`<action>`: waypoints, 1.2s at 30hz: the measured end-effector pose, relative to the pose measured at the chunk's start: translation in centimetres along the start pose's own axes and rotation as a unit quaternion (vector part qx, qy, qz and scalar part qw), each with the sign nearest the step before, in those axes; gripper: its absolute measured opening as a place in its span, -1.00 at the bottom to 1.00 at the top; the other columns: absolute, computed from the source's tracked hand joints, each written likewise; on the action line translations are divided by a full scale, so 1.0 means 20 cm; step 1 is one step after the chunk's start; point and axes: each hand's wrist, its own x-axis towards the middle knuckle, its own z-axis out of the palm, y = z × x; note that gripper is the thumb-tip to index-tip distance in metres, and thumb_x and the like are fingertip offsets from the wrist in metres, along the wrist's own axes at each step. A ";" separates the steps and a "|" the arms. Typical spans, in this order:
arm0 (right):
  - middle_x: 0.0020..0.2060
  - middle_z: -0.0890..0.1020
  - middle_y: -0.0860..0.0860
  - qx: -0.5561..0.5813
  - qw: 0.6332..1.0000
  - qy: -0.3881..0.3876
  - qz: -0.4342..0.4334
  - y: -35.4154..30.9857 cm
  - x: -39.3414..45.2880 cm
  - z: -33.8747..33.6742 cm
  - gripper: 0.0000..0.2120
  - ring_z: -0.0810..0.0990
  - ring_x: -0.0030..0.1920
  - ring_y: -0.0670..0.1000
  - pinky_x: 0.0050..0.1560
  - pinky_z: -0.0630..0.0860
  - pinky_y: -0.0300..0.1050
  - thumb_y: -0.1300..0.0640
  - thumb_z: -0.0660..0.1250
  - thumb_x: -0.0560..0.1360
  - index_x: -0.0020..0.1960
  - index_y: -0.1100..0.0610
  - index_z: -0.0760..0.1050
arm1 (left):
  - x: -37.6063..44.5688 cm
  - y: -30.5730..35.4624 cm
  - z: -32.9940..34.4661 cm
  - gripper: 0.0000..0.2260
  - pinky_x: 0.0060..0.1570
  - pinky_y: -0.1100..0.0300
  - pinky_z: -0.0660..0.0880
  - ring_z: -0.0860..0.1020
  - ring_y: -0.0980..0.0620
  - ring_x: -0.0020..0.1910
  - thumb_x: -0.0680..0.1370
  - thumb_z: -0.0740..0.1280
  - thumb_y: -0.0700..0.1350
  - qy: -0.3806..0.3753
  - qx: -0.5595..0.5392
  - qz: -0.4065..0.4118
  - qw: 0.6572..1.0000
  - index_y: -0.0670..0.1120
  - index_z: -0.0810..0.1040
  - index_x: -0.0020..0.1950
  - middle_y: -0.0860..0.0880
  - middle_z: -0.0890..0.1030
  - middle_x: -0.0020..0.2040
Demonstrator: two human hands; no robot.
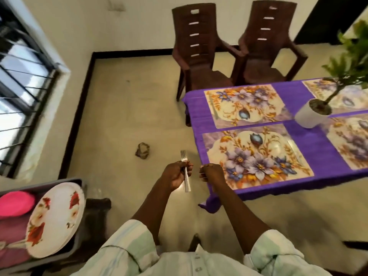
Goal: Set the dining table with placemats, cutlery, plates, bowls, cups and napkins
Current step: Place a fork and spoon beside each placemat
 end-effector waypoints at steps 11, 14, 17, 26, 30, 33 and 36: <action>-0.38 0.59 0.09 0.015 0.996 0.075 0.036 0.02 0.11 -0.36 -0.84 0.54 -0.43 0.03 -0.39 0.49 -0.13 0.22 0.27 0.51 -0.24 0.19 0.53 | 0.22 -0.01 0.39 -0.84 -0.16 0.07 0.62 0.62 -0.10 -0.17 0.60 0.20 -0.32 -0.050 0.089 -0.110 0.989 -0.35 0.56 -0.03 -0.22 0.66 -0.21; -0.37 0.57 0.06 0.010 0.996 0.080 0.039 -0.03 0.14 -0.40 -0.86 0.51 -0.43 0.01 -0.38 0.49 -0.13 0.20 0.27 0.49 -0.24 0.12 0.51 | 0.27 0.01 0.46 -0.88 -0.08 -0.01 0.57 0.59 -0.14 -0.17 0.58 0.22 -0.35 -0.049 0.099 -0.136 0.985 -0.35 0.54 -0.05 -0.25 0.60 -0.19; -0.46 0.55 0.09 0.024 0.994 0.090 0.058 -0.07 0.17 -0.41 -0.79 0.46 -0.52 0.02 -0.47 0.39 -0.17 0.23 0.25 0.52 -0.28 0.20 0.52 | 0.30 0.02 0.50 -0.92 -0.26 -0.02 0.62 0.54 -0.13 -0.25 0.56 0.23 -0.38 -0.039 0.106 -0.145 0.983 -0.33 0.51 -0.07 -0.22 0.57 -0.29; -0.29 0.61 0.16 0.001 0.994 -0.005 0.107 -0.16 0.34 -0.45 -0.79 0.52 -0.37 0.09 -0.33 0.45 -0.09 0.13 0.27 0.52 -0.09 0.26 0.59 | 0.42 -0.04 0.53 -0.92 -0.31 0.18 0.44 0.46 0.04 -0.39 0.50 0.40 -0.24 0.026 0.170 -0.125 0.977 -0.24 0.58 -0.07 -0.10 0.54 -0.32; -0.24 0.67 0.15 -0.082 0.992 -0.047 0.079 -0.16 0.40 -0.51 -0.85 0.60 -0.30 0.06 -0.35 0.52 -0.17 0.16 0.31 0.53 -0.11 0.24 0.59 | 0.43 -0.11 0.55 -0.89 -0.51 0.26 0.31 0.36 0.10 -0.47 0.44 0.46 -0.23 0.101 0.148 -0.086 0.980 -0.22 0.58 -0.10 -0.04 0.57 -0.40; -0.18 0.67 0.14 -0.135 0.985 -0.101 0.049 -0.14 0.42 -0.56 -0.87 0.65 -0.22 0.08 -0.20 0.62 -0.08 0.18 0.34 0.51 -0.07 0.24 0.60 | 0.40 -0.20 0.62 -0.89 -0.60 0.32 0.30 0.37 0.09 -0.55 0.44 0.47 -0.25 0.149 0.116 -0.070 0.980 -0.22 0.57 -0.15 -0.05 0.54 -0.47; -0.15 0.67 0.16 -0.213 0.963 -0.162 0.025 -0.12 0.45 -0.61 -0.77 0.63 -0.18 0.09 -0.08 0.59 -0.09 0.17 0.29 0.57 0.03 0.33 0.60 | 0.36 -0.31 0.68 -0.90 -0.62 0.32 0.32 0.38 0.11 -0.65 0.41 0.47 -0.29 0.189 0.051 -0.045 0.980 -0.28 0.59 -0.15 -0.07 0.54 -0.51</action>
